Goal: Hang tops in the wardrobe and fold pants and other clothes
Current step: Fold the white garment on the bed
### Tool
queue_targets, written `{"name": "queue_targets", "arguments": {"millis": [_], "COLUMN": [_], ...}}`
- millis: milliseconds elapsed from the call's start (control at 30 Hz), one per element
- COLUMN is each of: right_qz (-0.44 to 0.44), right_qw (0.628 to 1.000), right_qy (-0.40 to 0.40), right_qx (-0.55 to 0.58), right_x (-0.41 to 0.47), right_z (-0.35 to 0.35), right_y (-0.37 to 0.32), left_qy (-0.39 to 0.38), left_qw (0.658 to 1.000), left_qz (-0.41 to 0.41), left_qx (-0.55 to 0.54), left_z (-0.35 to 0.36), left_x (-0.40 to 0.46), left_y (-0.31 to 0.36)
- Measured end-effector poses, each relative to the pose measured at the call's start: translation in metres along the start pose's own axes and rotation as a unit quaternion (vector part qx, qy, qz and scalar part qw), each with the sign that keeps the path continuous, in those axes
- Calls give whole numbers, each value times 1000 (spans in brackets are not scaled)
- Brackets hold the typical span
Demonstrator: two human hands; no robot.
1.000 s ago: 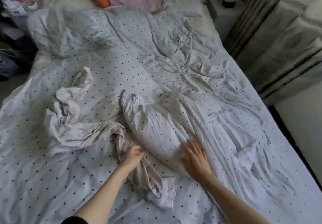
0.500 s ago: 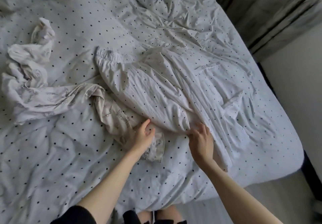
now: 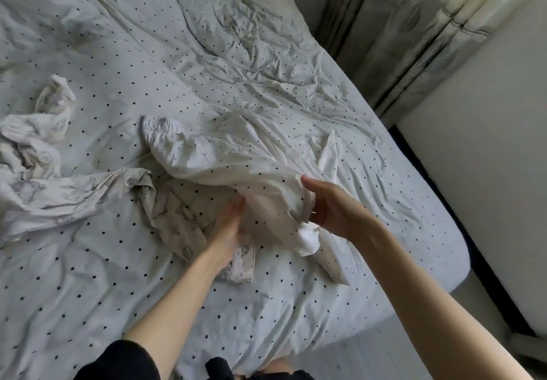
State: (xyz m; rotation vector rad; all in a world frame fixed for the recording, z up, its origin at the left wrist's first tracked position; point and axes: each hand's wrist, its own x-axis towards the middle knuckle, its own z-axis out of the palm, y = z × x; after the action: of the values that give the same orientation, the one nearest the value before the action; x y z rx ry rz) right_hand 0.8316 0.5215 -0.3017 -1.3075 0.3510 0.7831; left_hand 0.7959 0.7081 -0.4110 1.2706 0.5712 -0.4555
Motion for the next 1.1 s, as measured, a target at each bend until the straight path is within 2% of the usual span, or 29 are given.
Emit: {"name": "queue_targets", "arguments": {"millis": [100,200,367,433,500,533,633,700,767,833,967,1100], "right_qz": [32,37,-55,-77,-83,-80,-75,-93,-119,-137,-156,-177], "right_qw": [998,998,995,994,993,994,996,986,954,928,912,899], "right_qy": [-48,-53,-79,-82,-79,-74,-36,41,127,171,168,158], "right_qx": [7,0,1,-9,8,7,-43,-130,-242,-300,-339,-368], "right_x": [-8,-11,-13,-12,-11,-11,-11,-11,-8,-5,-10,-22], "right_z": [-5,-6,-4,1,4,3,-3,-4,0,5,15,16], "right_y": [-5,-4,-19,-24,-26,-27,-24,-19,-11,1,19,32], "left_qy": [-31,20,-28,-63,-97,-99,-57,-23,11,44,69,51], "left_qw": [994,992,999,992,962,949,946,956,967,973,984,984], "left_qz": [28,19,-16,-101,-183,-198,-170,-155,-148,-131,-75,-10], "left_qx": [-98,-125,38,-34,-176,-225,-271,-248,-208,-185,-145,-172], "left_z": [-4,-8,-8,-6,-5,-5,-12,-21,-33,-48,-77,-88], "left_x": [9,22,17,10,4,3,-3,-7,-17,-31,-64,-99], "left_y": [16,27,18,7,-6,-10,-16,-17,-22,-28,-32,-26]}}
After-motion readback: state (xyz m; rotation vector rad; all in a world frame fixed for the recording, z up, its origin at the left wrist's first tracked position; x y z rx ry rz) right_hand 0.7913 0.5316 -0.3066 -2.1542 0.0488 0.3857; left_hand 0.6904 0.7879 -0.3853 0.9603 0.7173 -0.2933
